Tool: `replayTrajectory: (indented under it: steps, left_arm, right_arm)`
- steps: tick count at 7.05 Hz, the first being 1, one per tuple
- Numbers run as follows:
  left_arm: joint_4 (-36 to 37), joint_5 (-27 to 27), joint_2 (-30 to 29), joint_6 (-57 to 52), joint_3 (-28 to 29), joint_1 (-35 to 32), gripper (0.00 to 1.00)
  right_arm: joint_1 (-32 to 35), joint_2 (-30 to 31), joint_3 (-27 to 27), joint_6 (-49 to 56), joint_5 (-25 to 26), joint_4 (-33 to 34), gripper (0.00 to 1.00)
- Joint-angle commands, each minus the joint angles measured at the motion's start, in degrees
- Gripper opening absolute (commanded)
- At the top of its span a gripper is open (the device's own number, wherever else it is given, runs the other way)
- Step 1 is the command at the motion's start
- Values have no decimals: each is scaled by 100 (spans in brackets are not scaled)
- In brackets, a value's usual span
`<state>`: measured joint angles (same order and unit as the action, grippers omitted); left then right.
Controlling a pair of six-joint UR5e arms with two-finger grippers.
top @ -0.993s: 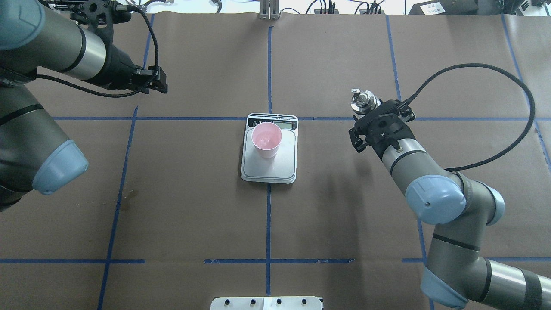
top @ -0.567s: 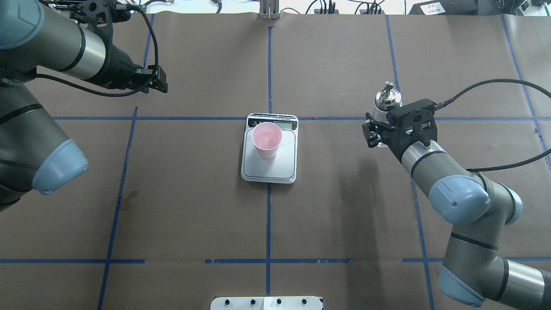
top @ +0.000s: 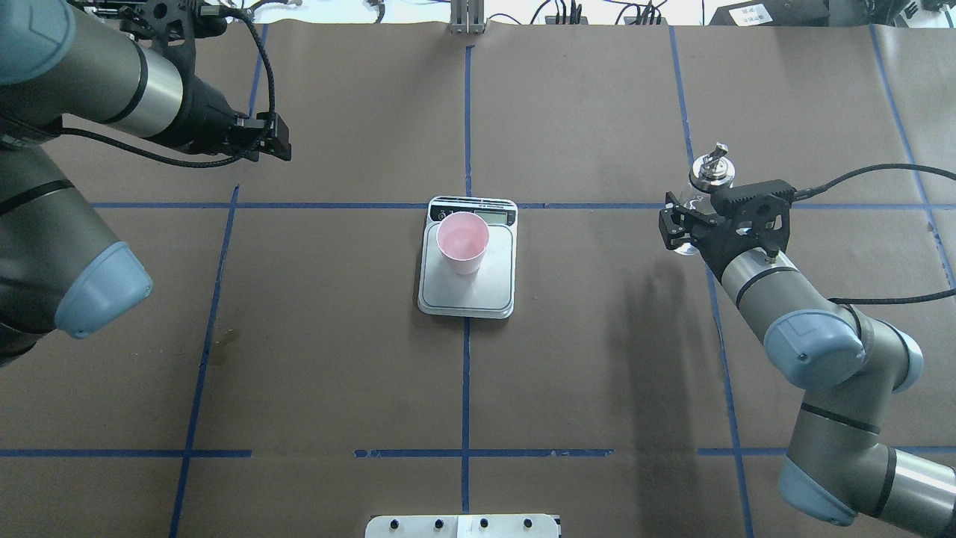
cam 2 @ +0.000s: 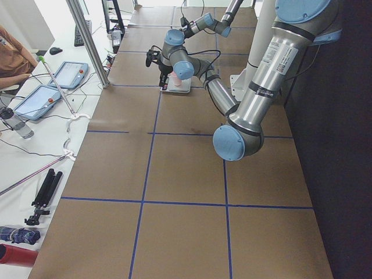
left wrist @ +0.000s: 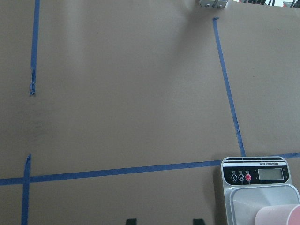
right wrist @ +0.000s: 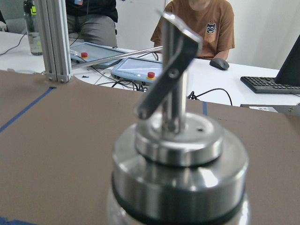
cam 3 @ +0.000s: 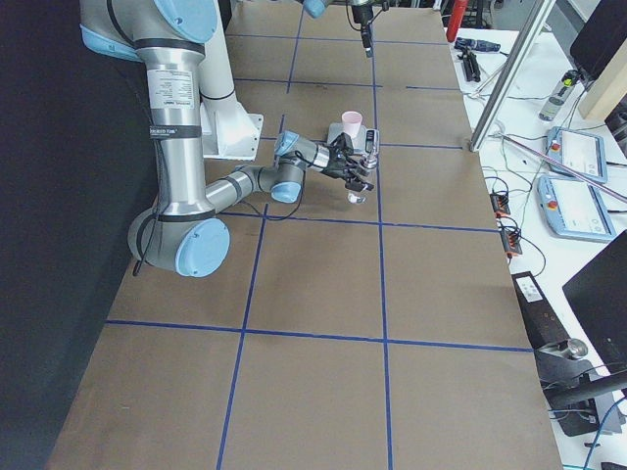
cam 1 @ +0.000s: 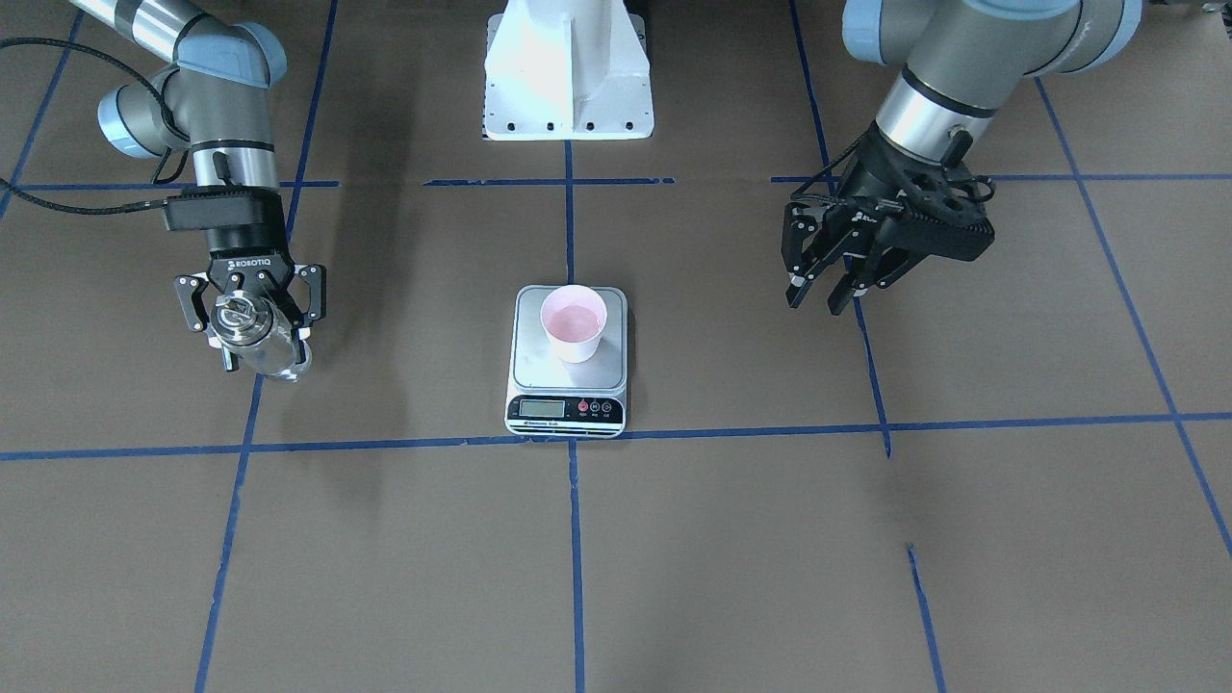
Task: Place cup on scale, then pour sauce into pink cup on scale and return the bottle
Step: 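Lower the bottle with the right gripper onto its original spot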
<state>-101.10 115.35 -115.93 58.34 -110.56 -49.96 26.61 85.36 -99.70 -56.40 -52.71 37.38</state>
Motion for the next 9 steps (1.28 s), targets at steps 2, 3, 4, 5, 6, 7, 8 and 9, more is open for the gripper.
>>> replayTrajectory:
  steps: [2, 3, 4, 5, 6, 7, 8, 9]
  left_arm:
    - [-7, -4, -8, -7, 17, 4, 50]
    - [-7, 5, -8, -7, 17, 4, 50]
    - [2, -4, -8, -7, 17, 4, 50]
    - [11, 5, -8, -7, -1, 4, 50]
    - [11, 5, -17, -7, -1, 13, 50]
    - [11, -4, -8, -7, -1, 13, 50]
    - [11, -4, -8, -7, -1, 13, 50]
    - [11, -4, -17, -7, -1, 13, 50]
  right_arm:
    - [-95, -125, 1030, -99, 777, -1242, 0]
    - [-103, -134, 961, -108, 832, -1251, 0]
    - [-103, -73, 1013, -117, 910, -1251, 0]
    - [-138, -55, 1040, -117, 981, -1242, 0]
    - [-173, 24, 1040, -117, 955, -1242, 0]
    - [-191, 68, 1022, -134, 955, -1251, 0]
    - [-200, 68, 1014, -143, 946, -1251, 0]
    - [-235, 68, 996, -143, 946, -1242, 0]
